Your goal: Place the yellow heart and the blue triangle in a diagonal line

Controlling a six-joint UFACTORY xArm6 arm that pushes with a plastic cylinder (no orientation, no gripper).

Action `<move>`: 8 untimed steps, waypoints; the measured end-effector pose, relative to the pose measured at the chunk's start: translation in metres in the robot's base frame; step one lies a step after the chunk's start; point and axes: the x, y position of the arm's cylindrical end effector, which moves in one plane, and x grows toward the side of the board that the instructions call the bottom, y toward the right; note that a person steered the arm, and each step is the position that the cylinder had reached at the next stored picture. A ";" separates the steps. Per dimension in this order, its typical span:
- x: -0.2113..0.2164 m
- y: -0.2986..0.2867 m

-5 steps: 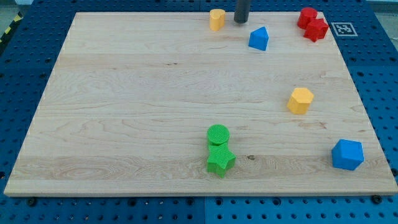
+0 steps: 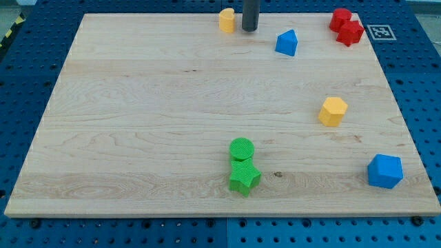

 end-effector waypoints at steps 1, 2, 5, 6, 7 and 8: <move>0.010 0.017; 0.003 0.055; 0.025 0.090; 0.043 0.090; 0.063 0.090; 0.079 0.090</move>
